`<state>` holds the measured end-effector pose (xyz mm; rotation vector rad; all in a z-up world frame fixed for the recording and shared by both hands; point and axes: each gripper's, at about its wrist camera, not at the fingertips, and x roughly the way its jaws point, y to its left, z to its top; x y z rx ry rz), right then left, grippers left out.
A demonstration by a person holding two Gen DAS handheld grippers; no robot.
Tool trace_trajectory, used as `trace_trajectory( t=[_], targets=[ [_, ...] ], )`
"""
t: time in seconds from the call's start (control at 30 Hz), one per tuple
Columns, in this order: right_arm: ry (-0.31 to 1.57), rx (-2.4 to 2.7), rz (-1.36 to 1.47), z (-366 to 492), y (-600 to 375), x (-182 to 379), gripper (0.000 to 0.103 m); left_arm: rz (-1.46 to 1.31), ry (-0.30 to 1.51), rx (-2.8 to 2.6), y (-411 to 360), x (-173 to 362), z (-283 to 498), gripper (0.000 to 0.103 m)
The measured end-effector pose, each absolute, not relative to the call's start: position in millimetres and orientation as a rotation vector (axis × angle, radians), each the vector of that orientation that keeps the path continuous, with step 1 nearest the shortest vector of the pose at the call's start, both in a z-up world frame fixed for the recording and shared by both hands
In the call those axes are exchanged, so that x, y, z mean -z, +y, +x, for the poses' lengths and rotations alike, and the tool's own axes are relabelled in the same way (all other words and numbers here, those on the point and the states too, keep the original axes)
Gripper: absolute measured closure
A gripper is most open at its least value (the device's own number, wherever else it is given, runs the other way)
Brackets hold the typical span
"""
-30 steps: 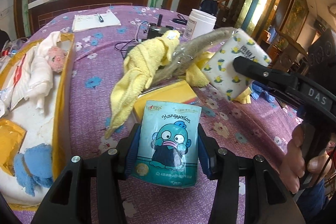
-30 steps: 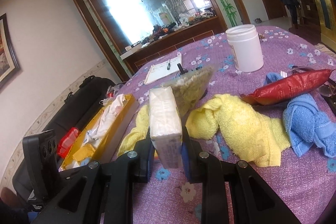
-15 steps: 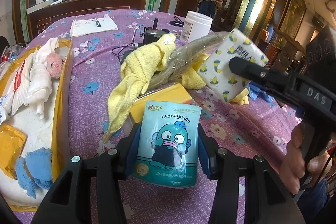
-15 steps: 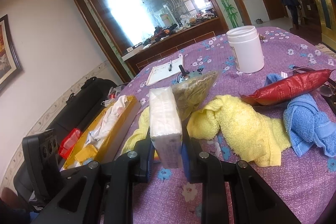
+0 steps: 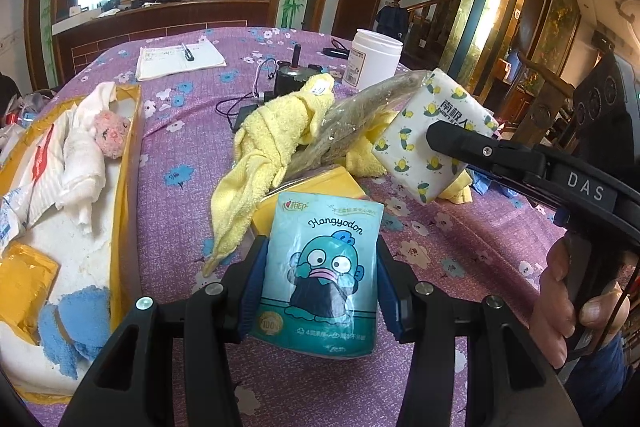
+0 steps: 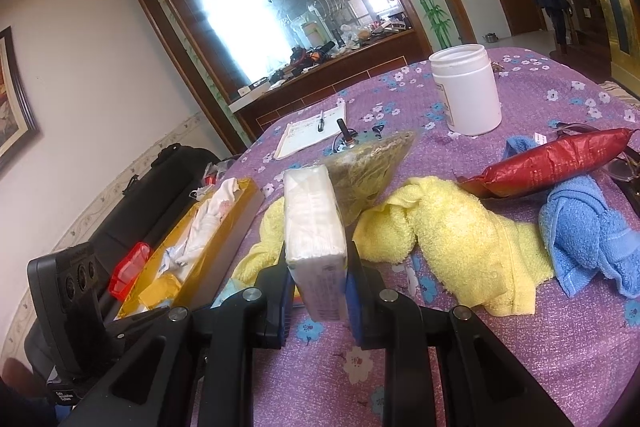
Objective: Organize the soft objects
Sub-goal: 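Lift the teal pack and white tissue pack off the pile with both tools, then carry both packs over the foam box and open both tools to release them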
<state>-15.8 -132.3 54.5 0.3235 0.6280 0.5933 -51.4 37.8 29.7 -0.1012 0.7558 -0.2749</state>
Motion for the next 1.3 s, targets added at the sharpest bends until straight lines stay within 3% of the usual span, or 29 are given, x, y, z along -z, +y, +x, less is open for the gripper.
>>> trace_trajectory(
  t=[0.63, 0.97, 1.3],
  targets=[
    [0.608, -0.621, 0.351, -23, -135, -58, 0.079, -0.141, 0.634, 0.243, 68, -71, -86, 0.054],
    [0.660, -0.800, 0.322, -40, -74, -93, 0.078, -0.201, 0.574, 0.076, 156, -96, -100, 0.054],
    [0.870, -0.964, 0.318, -12, 29, -73, 0.078, -0.255, 0.657, -0.090, 245, -92, -68, 0.054]
  ],
)
